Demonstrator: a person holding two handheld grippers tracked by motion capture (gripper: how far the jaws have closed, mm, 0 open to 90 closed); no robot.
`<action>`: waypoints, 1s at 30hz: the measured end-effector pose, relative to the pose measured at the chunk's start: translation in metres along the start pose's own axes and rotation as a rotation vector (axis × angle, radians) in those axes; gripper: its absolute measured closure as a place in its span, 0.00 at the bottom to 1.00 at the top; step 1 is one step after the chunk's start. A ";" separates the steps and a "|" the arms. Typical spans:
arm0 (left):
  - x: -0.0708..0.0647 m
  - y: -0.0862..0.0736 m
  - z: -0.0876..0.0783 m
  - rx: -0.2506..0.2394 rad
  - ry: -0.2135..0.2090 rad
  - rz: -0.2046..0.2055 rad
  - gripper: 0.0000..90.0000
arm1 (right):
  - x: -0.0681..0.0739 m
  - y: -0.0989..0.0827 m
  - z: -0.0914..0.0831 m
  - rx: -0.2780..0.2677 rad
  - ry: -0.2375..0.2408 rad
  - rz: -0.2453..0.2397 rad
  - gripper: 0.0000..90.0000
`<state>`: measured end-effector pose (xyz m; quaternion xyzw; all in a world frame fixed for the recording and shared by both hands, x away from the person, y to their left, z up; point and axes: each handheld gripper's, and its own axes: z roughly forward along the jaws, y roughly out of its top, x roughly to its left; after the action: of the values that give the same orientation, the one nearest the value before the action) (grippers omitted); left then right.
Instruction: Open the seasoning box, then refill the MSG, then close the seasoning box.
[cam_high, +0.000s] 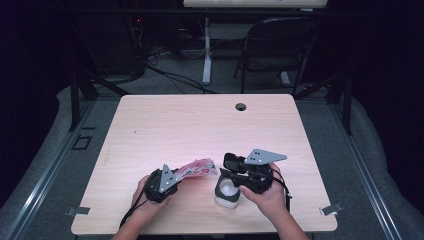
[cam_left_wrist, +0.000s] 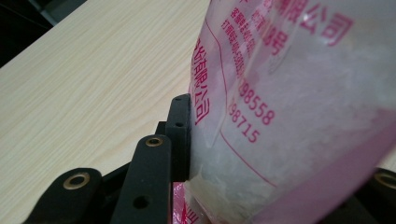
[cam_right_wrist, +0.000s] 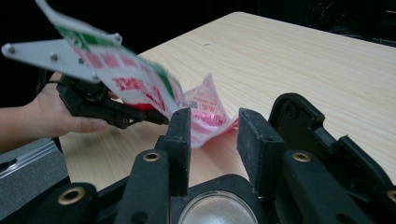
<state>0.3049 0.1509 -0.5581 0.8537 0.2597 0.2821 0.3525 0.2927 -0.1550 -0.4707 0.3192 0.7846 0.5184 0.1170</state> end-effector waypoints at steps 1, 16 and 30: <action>0.001 0.000 0.000 0.003 -0.003 -0.006 0.77 | 0.000 0.000 0.000 0.004 -0.002 -0.002 0.73; 0.009 -0.001 -0.002 -0.014 -0.021 -0.099 0.77 | 0.000 -0.003 0.000 0.006 -0.007 0.005 0.71; 0.020 -0.005 -0.006 -0.026 -0.017 -0.190 0.77 | -0.001 -0.003 0.003 0.010 -0.004 0.009 0.70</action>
<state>0.3136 0.1693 -0.5525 0.8230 0.3327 0.2434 0.3907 0.2934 -0.1544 -0.4750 0.3245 0.7854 0.5145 0.1145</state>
